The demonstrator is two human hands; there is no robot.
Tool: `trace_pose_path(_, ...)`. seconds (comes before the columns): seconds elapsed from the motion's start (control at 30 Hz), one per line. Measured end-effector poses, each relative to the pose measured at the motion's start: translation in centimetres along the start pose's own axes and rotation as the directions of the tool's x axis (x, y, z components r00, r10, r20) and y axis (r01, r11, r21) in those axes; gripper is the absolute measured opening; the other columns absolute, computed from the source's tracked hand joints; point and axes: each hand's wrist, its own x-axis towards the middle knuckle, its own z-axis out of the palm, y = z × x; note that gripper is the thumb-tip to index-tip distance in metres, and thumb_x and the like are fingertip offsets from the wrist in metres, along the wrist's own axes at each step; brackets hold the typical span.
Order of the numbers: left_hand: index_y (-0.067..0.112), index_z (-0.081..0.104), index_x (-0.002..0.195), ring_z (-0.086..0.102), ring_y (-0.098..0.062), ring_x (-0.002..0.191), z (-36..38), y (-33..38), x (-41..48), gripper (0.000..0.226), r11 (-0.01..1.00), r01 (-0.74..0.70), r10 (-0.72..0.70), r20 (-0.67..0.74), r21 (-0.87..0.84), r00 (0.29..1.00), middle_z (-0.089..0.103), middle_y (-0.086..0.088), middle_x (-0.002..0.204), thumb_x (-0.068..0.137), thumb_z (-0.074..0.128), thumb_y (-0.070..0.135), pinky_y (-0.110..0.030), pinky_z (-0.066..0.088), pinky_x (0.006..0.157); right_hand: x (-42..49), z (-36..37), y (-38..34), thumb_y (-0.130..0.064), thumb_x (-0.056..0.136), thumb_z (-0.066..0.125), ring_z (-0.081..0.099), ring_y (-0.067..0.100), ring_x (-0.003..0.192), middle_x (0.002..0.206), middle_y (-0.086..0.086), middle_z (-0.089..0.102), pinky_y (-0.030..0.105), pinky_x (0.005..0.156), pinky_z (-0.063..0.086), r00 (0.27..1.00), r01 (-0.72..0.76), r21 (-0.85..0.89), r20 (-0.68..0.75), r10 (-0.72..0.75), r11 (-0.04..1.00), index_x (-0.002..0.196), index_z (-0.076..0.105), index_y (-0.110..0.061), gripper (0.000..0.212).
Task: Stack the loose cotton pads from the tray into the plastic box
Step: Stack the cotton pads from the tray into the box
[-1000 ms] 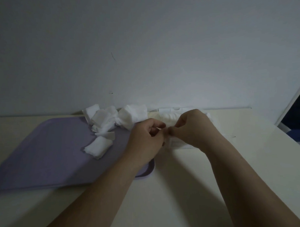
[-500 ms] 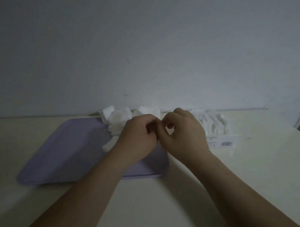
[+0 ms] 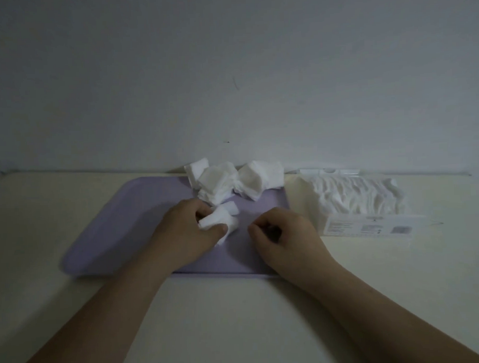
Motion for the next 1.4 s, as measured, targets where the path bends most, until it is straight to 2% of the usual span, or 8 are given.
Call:
trace_pose_path(0.13, 0.028, 0.060, 0.092, 0.069, -0.011, 0.074, 0.5, 0.2, -0.6, 0.032, 0.985, -0.008, 0.008, 0.000, -0.171, 1.000, 0.075, 0.007, 0.087, 0.074, 0.087, 0.024, -0.031, 0.052, 0.067, 0.0, 0.2, 0.3, -0.031, 0.091, 0.069, 0.066, 0.004, 0.080, 0.089, -0.014, 0.074, 0.031, 0.079, 0.056, 0.999, -0.038, 0.028, 0.009, 0.037, 0.999, 0.094, 0.075, -0.027, 0.008)
trace_pose_path(0.3, 0.020, 0.060, 0.115, 0.061, -0.004, 0.067, 0.8, 0.6, -1.6, 0.047, 0.905, -0.114, 0.140, 0.033, -0.409, 0.990, 0.070, -0.012, 0.090, 0.080, 0.080, -0.004, -0.015, 0.048, 0.065, 0.1, 0.6, 0.8, -0.044, 0.082, 0.080, 0.066, -0.002, 0.107, 0.113, -0.019, 0.071, 0.027, 0.096, 0.054, 0.998, -0.045, 0.141, 0.048, 0.039, 0.989, 0.131, 0.063, -0.033, 0.053)
trace_pose_path(0.53, 0.031, 0.071, 0.112, 0.073, -0.016, 0.085, 1.0, 0.2, -1.9, 0.046, 0.886, -0.136, 0.164, 0.025, -0.444, 0.986, 0.077, 0.003, 0.103, 0.076, 0.086, 0.007, -0.031, 0.060, 0.079, 0.4, 0.2, 0.8, -0.021, 0.090, 0.074, 0.071, 0.001, 0.085, 0.089, -0.014, 0.077, 0.031, 0.082, 0.058, 0.999, -0.029, 0.170, 0.046, 0.021, 0.985, 0.098, 0.075, -0.025, 0.010)
trace_pose_path(0.73, 0.028, 0.076, 0.091, 0.045, -0.011, 0.060, 1.7, -0.2, -1.4, 0.019, 0.868, -0.102, 0.101, -0.027, -0.485, 0.994, 0.056, 0.006, 0.066, 0.078, 0.084, 0.015, -0.026, 0.041, 0.063, -0.1, 0.5, 0.9, -0.012, 0.093, 0.064, 0.062, 0.007, 0.076, 0.089, -0.017, 0.065, 0.026, 0.075, 0.055, 0.993, 0.119, 0.099, 0.017, -0.121, 0.988, 0.138, 0.063, -0.033, 0.049)
trace_pose_path(0.97, 0.022, 0.078, 0.091, 0.047, -0.012, 0.060, 1.7, 0.0, -1.5, 0.012, 0.865, -0.138, 0.141, -0.030, -0.482, 0.989, 0.055, 0.001, 0.065, 0.089, 0.076, 0.010, -0.027, 0.041, 0.063, -0.3, 0.8, 0.6, -0.036, 0.096, 0.035, 0.064, 0.016, 0.103, 0.123, -0.010, 0.060, 0.044, 0.077, 0.058, 0.966, 0.242, -0.075, 0.110, -0.233, 0.967, 0.150, 0.048, -0.038, 0.056)
trace_pose_path(1.17, 0.028, 0.077, 0.096, 0.053, -0.005, 0.061, 1.8, 0.1, -1.5, 0.021, 0.881, -0.221, 0.208, -0.076, -0.417, 0.975, 0.064, 0.009, 0.072, 0.088, 0.075, 0.008, -0.017, 0.044, 0.062, -0.1, 1.0, 0.8, -0.021, 0.094, 0.055, 0.056, 0.003, 0.084, 0.108, -0.009, 0.063, 0.027, 0.077, 0.050, 0.987, 0.157, -0.009, 0.026, -0.157, 0.988, 0.143, 0.059, -0.025, 0.049)
trace_pose_path(1.3, 0.028, 0.068, 0.123, 0.060, -0.008, 0.116, 2.0, -0.6, -1.0, 0.042, 0.949, -0.315, 0.314, -0.125, 0.015, 0.941, 0.065, 0.015, 0.125, 0.082, 0.069, 0.028, -0.023, 0.048, 0.096, 0.3, 0.6, 0.6, -0.020, 0.093, 0.066, 0.057, 0.009, 0.089, 0.099, -0.005, 0.071, 0.016, 0.071, 0.035, 0.996, -0.025, -0.006, -0.091, 0.024, 1.000, 0.111, 0.073, -0.023, 0.020)
trace_pose_path(1.4, 0.020, 0.065, 0.134, 0.060, -0.022, 0.123, 2.2, -0.4, -1.1, 0.050, 0.940, -0.306, 0.317, -0.058, 0.154, 0.947, 0.068, 0.002, 0.132, 0.085, 0.070, 0.028, -0.032, 0.046, 0.105, 0.5, 0.3, 0.6, -0.022, 0.092, 0.065, 0.057, 0.010, 0.080, 0.083, -0.003, 0.070, 0.023, 0.064, 0.037, 0.985, -0.108, 0.042, -0.130, 0.113, 0.993, 0.092, 0.070, -0.020, 0.005)
